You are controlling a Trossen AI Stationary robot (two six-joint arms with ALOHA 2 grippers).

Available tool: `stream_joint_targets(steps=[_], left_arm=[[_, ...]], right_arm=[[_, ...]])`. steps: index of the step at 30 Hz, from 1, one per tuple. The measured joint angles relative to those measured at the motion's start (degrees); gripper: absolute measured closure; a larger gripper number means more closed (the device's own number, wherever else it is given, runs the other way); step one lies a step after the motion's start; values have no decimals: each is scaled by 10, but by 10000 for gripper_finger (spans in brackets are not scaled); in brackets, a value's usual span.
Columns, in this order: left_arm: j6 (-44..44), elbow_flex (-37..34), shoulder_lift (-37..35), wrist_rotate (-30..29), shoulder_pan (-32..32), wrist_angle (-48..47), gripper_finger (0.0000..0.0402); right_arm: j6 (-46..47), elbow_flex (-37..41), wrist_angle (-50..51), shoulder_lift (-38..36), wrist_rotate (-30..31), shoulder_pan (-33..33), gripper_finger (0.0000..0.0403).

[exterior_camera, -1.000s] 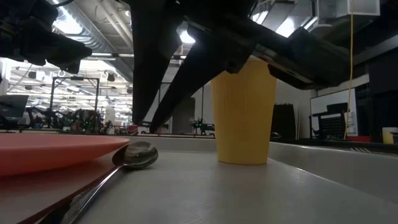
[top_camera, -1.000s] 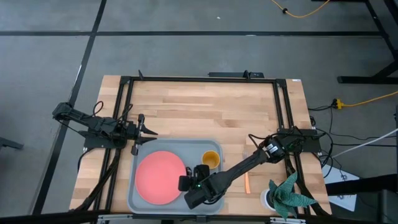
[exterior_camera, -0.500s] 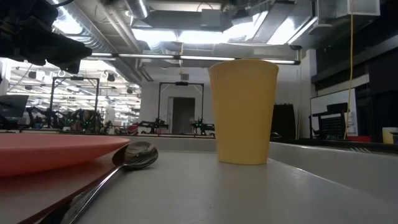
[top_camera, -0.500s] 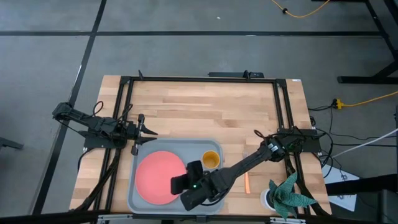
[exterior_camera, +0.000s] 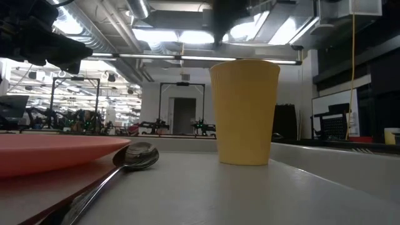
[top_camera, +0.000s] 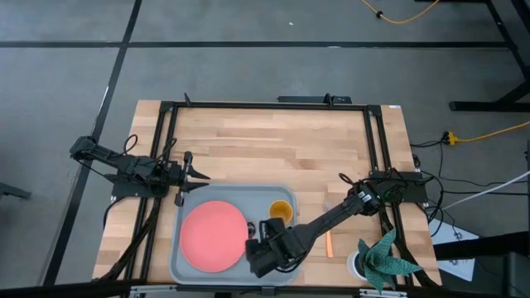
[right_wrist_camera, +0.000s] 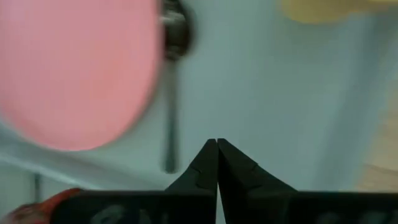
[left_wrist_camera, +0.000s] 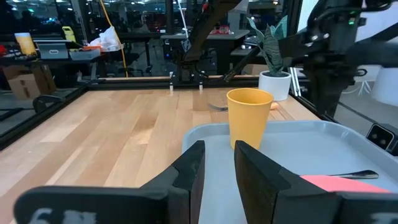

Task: Pick and place plate/cup/fork/spoon on tray
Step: Adjust the yellow cup on the gray tray

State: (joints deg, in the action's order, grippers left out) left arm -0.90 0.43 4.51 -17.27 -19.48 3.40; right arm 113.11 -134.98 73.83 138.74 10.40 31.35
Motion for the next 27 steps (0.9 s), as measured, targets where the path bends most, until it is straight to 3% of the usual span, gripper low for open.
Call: stream_joint_targets(steps=[10, 27], left_arm=[[0, 0, 0, 0, 0, 0, 321], [0, 0, 0, 0, 0, 0, 321]], right_arm=[[51, 3, 151, -1, -12, 5, 401], [-39, 33, 146, 5, -10, -53, 402]])
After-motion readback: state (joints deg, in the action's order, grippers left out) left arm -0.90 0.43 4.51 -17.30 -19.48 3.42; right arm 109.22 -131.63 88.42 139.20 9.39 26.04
